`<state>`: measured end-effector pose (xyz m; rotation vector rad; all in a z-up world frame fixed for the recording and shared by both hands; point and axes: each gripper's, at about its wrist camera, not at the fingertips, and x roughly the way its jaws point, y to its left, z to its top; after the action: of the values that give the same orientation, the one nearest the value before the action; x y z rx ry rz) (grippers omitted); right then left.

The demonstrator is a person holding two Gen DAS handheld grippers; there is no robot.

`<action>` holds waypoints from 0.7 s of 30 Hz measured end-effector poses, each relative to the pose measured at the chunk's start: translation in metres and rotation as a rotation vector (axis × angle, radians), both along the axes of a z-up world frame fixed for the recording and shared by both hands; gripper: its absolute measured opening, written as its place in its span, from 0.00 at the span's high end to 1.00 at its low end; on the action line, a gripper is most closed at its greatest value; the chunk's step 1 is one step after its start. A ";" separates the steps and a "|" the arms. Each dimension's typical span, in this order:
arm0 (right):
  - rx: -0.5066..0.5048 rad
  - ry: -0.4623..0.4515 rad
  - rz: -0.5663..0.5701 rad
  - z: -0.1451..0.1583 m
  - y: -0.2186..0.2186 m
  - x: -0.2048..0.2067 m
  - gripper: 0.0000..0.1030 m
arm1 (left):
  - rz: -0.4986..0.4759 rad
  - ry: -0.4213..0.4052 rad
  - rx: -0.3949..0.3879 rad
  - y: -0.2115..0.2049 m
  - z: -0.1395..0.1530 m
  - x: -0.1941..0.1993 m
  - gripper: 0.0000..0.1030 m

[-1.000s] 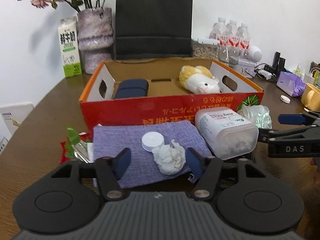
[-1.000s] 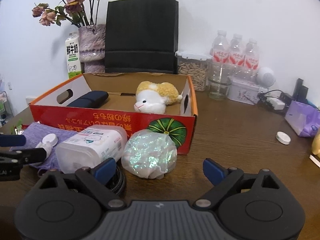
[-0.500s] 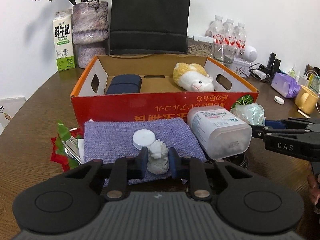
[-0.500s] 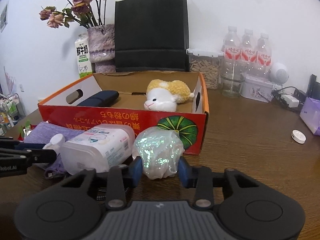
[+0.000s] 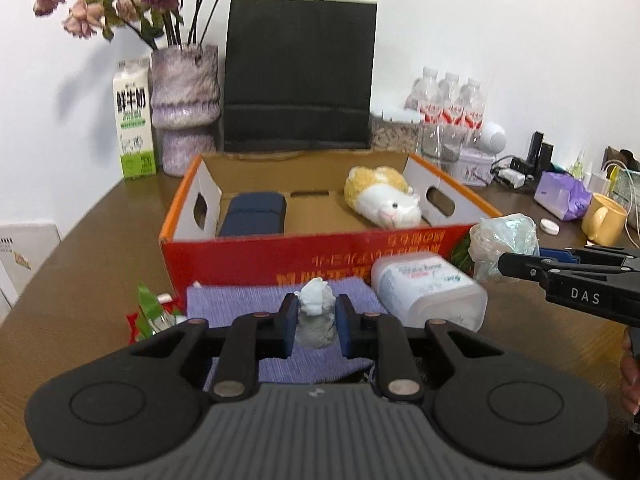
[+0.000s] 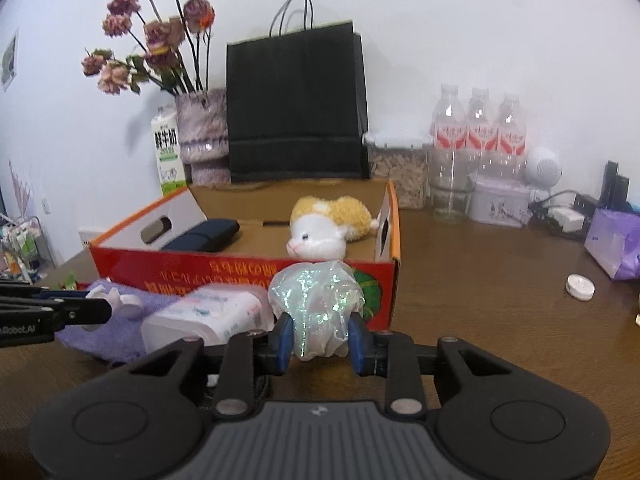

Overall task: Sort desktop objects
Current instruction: 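Lift the tissue and sparkly ball into the box and open both tools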

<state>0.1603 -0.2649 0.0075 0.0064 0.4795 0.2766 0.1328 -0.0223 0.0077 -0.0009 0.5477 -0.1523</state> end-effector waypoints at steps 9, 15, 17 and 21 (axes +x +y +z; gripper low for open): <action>-0.007 -0.084 0.026 0.028 0.008 0.004 0.74 | -0.020 -0.112 -0.007 -0.003 0.031 0.005 0.80; -0.024 -0.131 0.033 0.043 0.016 0.019 0.74 | -0.019 -0.171 -0.005 -0.009 0.046 0.022 0.80; -0.029 -0.144 0.034 0.047 0.018 0.027 0.74 | -0.017 -0.192 -0.007 -0.011 0.049 0.034 0.80; -0.024 -0.154 0.024 0.049 0.023 0.047 0.74 | 0.008 -0.192 -0.029 -0.014 0.045 0.062 0.80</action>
<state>0.2074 -0.2415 0.0565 -0.0438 0.3297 0.2924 0.1946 -0.0361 0.0531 -0.0167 0.3534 -0.1503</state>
